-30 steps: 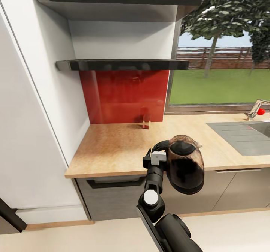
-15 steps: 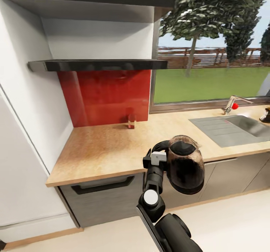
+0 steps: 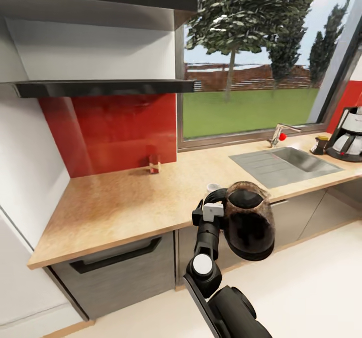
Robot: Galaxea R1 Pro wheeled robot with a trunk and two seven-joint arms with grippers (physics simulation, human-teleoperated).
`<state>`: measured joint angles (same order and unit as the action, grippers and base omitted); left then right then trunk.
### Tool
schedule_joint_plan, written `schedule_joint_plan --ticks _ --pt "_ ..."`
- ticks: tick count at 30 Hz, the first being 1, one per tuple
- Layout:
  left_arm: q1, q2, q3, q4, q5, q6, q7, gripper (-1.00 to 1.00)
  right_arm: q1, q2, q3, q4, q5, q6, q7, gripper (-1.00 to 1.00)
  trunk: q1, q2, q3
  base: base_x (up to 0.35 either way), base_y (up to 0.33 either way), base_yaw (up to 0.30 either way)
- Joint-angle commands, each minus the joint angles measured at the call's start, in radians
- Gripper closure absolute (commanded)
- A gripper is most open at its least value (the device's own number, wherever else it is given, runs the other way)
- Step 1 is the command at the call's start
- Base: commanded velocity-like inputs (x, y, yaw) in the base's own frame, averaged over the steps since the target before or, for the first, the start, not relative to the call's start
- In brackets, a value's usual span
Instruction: Set up a coffee station on the kitchen countertop: keep the coffee maker on the countertop, move the bottle of coffee from the kitchen shelf to the counter next to the coffee maker, place a paper coffee filter on top of the coffee maker, put the saucer next to the coffee maker with the coffee cup on the saucer, and place the electric kettle next to the coffee maker.
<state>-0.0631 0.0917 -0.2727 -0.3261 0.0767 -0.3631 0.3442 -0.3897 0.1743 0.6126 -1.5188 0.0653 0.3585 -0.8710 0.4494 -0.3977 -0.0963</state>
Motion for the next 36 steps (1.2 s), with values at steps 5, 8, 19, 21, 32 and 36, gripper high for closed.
schedule_joint_plan --ticks 5,8,19,21,32,36 --pt "-0.001 0.0 -0.008 -0.001 0.008 -0.025 0.006 -1.0 -0.001 0.0 0.001 0.0 0.01 0.01 -0.003 1.0 0.001 -0.002 -0.002 0.0 0.0 -0.291" --pt "0.0 0.0 -0.008 -0.001 0.009 -0.027 0.006 -1.0 -0.001 0.0 0.001 0.0 0.01 0.01 -0.003 1.0 0.001 -0.002 -0.002 0.0 0.0 -0.291" --pt "0.0 0.0 -0.009 0.003 0.009 -0.027 0.006 -1.0 -0.001 -0.004 0.001 0.001 0.01 0.01 -0.003 1.0 0.001 -0.002 -0.002 0.0 0.0 -0.291" --pt "0.0 0.0 -0.01 0.006 0.008 -0.026 0.006 -1.0 -0.001 -0.016 0.001 0.002 0.01 0.009 -0.003 1.0 0.001 -0.002 -0.002 0.0 0.0 -0.291" --pt "0.011 0.011 -0.014 0.019 0.004 -0.02 0.006 -1.0 -0.001 -0.027 -0.002 0.001 0.01 0.008 -0.003 1.0 0.001 -0.002 -0.002 0.0 0.0 -0.291" --pt "0.012 0.006 -0.016 0.021 0.003 -0.02 0.006 -1.0 -0.001 -0.029 -0.003 0.0 0.01 0.008 -0.003 1.0 0.001 -0.002 -0.002 0.0 0.0 -0.291"
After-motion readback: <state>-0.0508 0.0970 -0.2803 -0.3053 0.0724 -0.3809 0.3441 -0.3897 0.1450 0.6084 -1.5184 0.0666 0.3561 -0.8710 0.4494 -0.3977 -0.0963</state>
